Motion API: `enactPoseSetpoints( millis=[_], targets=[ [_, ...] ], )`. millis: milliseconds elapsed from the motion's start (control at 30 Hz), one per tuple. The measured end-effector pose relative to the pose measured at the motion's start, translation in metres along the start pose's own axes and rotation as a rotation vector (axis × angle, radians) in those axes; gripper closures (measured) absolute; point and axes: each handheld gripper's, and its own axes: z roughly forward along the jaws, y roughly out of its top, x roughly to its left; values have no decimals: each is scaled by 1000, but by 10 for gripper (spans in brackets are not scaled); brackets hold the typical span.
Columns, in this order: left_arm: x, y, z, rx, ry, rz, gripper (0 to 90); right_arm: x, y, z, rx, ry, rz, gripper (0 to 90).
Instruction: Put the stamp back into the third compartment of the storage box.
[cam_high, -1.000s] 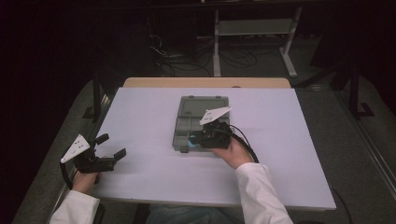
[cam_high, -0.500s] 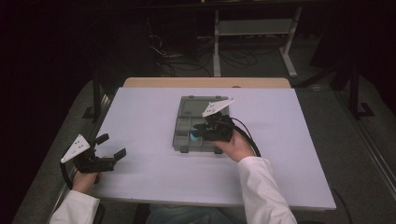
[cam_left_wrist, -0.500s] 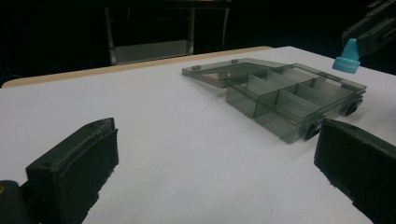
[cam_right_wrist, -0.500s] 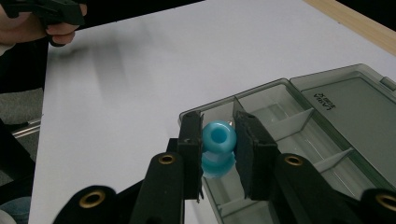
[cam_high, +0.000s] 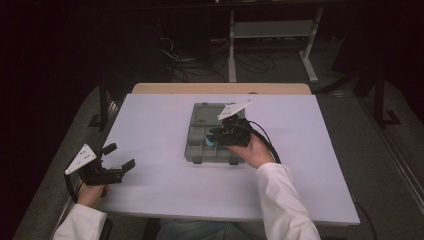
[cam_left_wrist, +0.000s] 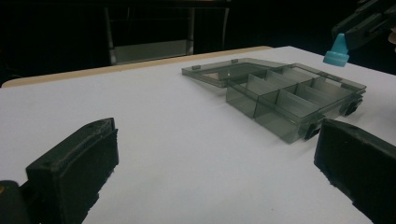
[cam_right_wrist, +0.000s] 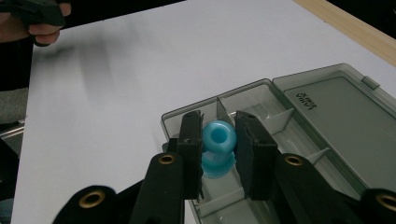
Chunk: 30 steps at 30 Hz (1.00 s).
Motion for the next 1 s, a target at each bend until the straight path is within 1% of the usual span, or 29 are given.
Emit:
enactPoseSetpoints(
  millis=[33,133,200,300,400,533,633,667,767,900,967,1000],
  targets=[
    [0,0,0,-1,0,-1,0,-3,0,-1,1,-5,11,717],
    [0,0,0,-1,0,-1,0,-6,1,-1,10,-13,17,717],
    [0,0,0,0,0,0,0,-9,2,-1,7,-18,11,718],
    [0,0,0,-1,-1,-1,0,-11,2,-3,1,-26,18,717],
    [0,0,0,0,-1,-1,0,-13,2,-3,6,-28,23,717],
    [0,0,0,0,-1,-2,0,-18,0,-4,5,-36,23,718],
    [0,0,0,-1,-1,-2,0,-21,-1,-5,0,-41,31,717],
    [0,0,0,-1,-1,-3,0,-24,-1,-5,5,-43,46,717],
    [0,0,0,-1,-1,-2,0,-26,-2,-5,3,-49,45,717],
    [0,0,1,3,-3,-2,0,-31,-5,-6,6,-59,63,718],
    [0,0,1,2,-3,-1,0,-32,-5,-6,4,-60,57,717],
    [-1,0,0,1,-3,-2,0,-33,-5,-6,5,-60,72,717]
  ],
)
